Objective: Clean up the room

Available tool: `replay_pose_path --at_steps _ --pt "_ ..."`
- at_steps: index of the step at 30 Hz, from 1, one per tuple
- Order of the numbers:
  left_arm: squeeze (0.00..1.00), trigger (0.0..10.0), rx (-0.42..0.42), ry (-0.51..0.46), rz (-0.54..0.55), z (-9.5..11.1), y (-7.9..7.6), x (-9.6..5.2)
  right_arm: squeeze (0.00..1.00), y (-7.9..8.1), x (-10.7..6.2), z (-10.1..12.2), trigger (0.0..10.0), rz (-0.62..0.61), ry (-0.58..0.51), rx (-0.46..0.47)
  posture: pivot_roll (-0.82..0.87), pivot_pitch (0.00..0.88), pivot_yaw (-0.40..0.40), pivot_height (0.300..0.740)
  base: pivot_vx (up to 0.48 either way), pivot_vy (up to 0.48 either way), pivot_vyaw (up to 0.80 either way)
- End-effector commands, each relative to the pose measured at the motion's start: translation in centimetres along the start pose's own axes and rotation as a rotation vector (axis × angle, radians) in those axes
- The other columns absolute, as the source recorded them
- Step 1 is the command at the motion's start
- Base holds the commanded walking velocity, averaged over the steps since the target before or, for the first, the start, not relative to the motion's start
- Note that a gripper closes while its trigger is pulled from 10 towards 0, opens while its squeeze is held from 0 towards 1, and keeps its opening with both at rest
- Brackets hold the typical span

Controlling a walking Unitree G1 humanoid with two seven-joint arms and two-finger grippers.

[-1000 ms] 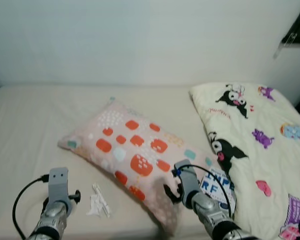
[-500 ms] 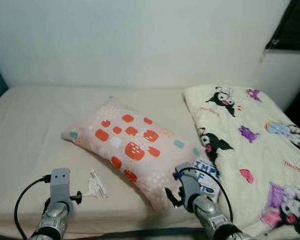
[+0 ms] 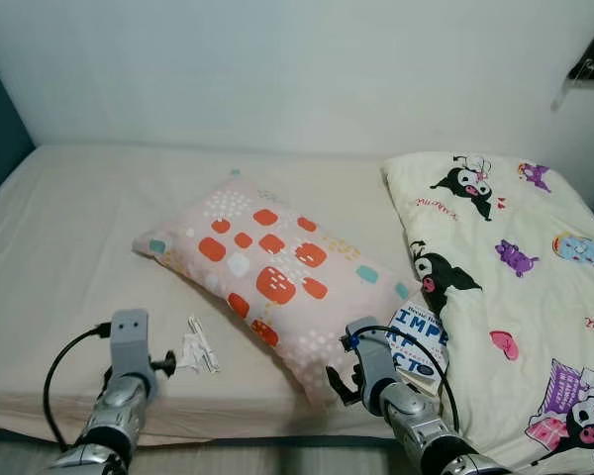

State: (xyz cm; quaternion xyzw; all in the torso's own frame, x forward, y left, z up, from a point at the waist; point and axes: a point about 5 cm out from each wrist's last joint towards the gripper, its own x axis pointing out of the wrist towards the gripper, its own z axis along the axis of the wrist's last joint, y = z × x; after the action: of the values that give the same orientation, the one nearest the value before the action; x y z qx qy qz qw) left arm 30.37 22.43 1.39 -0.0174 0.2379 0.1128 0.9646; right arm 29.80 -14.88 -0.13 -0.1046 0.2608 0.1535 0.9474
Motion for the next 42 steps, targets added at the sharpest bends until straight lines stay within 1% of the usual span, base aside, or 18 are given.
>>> replay_pose_path --at_steps 1,5,9,10,12,13,19,23,30,33,34,36,40,41,42 --pt "0.00 10.0 -0.020 0.005 -0.029 -0.3 -0.7 -0.1 0.00 -0.1 -0.1 -0.2 10.0 -0.011 0.010 0.013 -0.15 0.095 -0.055 0.681 0.000 0.000 0.00" --pt "0.00 10.0 -0.012 -0.007 -0.045 0.0 -1.2 0.0 0.00 -0.2 -0.1 -0.2 10.0 -0.014 0.009 0.015 -0.15 0.097 -0.055 0.666 0.000 0.000 0.00" --pt "0.00 10.0 -0.008 -0.018 -0.052 0.2 -1.2 0.0 0.00 -0.4 -0.1 -0.1 10.0 -0.021 0.003 0.016 -0.16 0.096 -0.055 0.651 0.000 0.000 0.00" --pt "0.51 10.0 -0.010 -0.027 -0.048 0.2 -1.0 0.0 0.00 -0.5 -0.1 -0.1 10.0 -0.024 0.000 0.018 -0.16 0.096 -0.055 0.646 0.000 0.000 0.00" --pt "0.51 10.0 -0.012 -0.032 -0.045 0.2 -0.8 0.0 0.00 -0.6 -0.1 0.0 10.0 -0.025 -0.002 0.018 -0.16 0.096 -0.055 0.641 0.000 0.000 0.00" --pt "1.00 10.0 -0.020 -0.045 -0.044 0.3 -0.6 0.0 0.00 -0.7 -0.1 0.1 10.0 -0.028 -0.009 0.019 -0.17 0.097 -0.056 0.636 0.000 0.000 0.00" --pt "1.00 10.0 -0.039 -0.072 -0.046 0.6 -0.3 0.0 0.00 -0.8 -0.1 0.6 10.0 -0.022 -0.035 0.021 -0.17 0.101 -0.059 0.616 0.000 0.000 0.00" --pt "1.00 10.0 -0.052 -0.113 -0.046 1.6 -0.2 0.1 0.00 -0.3 0.1 1.7 10.0 0.025 -0.089 0.021 -0.18 0.104 -0.058 0.596 0.000 0.000 0.00" --pt "1.00 10.0 -0.062 -0.152 -0.047 2.6 -0.4 0.3 0.00 0.2 0.3 2.6 10.0 0.064 -0.136 0.024 -0.19 0.108 -0.054 0.581 0.000 0.000 0.00" --pt "1.00 10.0 -0.083 -0.210 -0.056 4.2 -0.9 0.5 0.00 0.6 0.4 3.9 10.0 0.098 -0.197 0.025 -0.20 0.115 -0.049 0.566 0.000 0.000 0.00" --pt "1.00 10.0 -0.083 -0.210 -0.056 4.2 -0.9 0.5 0.00 0.6 0.4 3.9 10.0 0.098 -0.197 0.025 -0.20 0.115 -0.049 0.566 0.000 0.000 0.00" --pt "1.00 10.0 -0.085 -0.236 -0.060 5.0 -1.1 0.6 0.00 0.8 0.4 4.4 10.0 0.109 -0.219 0.022 -0.20 0.117 -0.048 0.556 0.000 0.000 0.00" --pt "1.00 10.0 -0.040 -0.276 -0.035 6.0 -1.4 0.6 0.00 1.1 0.4 5.2 10.0 0.128 -0.252 0.019 -0.20 0.124 -0.046 0.536 0.000 0.000 0.00" --pt "0.91 10.0 -0.011 -0.278 -0.032 6.2 -1.6 0.6 0.00 1.2 0.4 5.3 10.0 0.133 -0.258 0.017 -0.20 0.127 -0.045 0.531 0.000 0.000 0.00" --pt "0.10 10.0 0.019 -0.279 -0.032 6.2 -1.7 0.7 0.00 1.3 0.4 5.4 10.0 0.137 -0.264 0.016 -0.20 0.128 -0.044 0.526 0.000 0.000 0.00"
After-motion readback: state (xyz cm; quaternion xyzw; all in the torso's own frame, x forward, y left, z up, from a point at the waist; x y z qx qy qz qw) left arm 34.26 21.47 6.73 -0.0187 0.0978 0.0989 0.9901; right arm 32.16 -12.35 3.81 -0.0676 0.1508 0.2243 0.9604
